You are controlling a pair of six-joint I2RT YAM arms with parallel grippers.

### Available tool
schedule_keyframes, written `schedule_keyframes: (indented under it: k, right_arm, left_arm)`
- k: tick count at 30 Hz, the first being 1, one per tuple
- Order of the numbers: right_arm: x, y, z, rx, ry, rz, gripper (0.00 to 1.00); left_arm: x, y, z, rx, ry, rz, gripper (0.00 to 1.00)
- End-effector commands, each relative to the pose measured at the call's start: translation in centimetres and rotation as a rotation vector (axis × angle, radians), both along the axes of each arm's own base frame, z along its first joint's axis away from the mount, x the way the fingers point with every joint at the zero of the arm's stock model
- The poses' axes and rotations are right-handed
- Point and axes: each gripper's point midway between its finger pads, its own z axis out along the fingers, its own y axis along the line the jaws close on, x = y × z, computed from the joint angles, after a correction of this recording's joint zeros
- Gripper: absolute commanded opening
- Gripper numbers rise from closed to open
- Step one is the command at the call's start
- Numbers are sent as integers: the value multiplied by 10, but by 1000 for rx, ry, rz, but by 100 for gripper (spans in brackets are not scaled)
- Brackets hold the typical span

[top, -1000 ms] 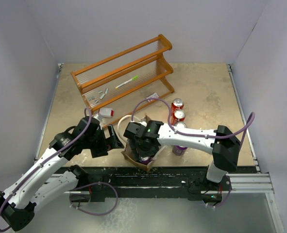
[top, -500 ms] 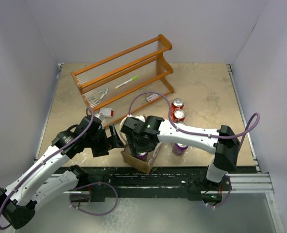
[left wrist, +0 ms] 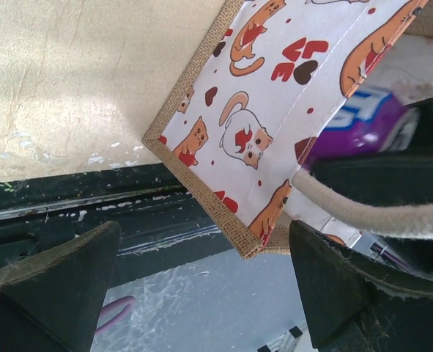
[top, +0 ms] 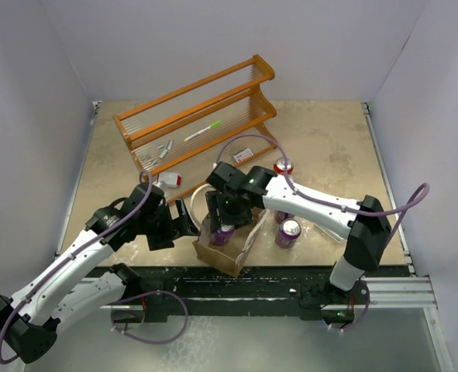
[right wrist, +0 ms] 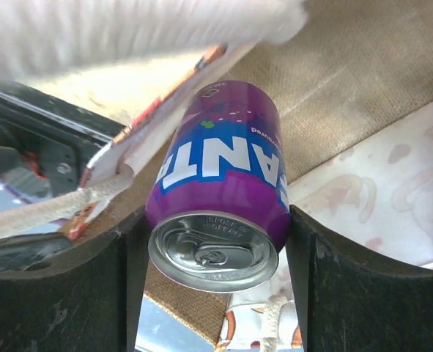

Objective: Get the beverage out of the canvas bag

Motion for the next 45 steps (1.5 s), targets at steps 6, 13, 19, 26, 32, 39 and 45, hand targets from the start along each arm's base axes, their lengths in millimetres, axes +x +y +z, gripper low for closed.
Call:
schedule_keyframes:
  k: [6, 13, 19, 26, 32, 39, 45]
  right_arm:
    - [24, 10, 96, 391, -76, -9, 12]
    - [24, 0, 133, 504, -133, -18, 8]
    - [29, -24, 173, 555, -286, -70, 0]
    - [46, -60, 214, 517, -490, -150, 0]
    - [64, -101, 230, 405, -638, -287, 0]
    - [83, -157, 228, 174, -772, -427, 0]
    - [105, -209, 196, -84, -739, -511, 0]
  left_arm:
    - [14, -14, 20, -49, -68, -33, 99]
    - [17, -18, 18, -44, -65, -52, 99]
    - [18, -20, 13, -42, -58, -67, 99]
    - [21, -23, 10, -41, -60, -81, 99]
    - [21, -23, 9, -31, -59, -89, 99]
    - [27, -18, 7, 19, -70, -94, 99]
    - [40, -23, 13, 38, -85, -90, 99]
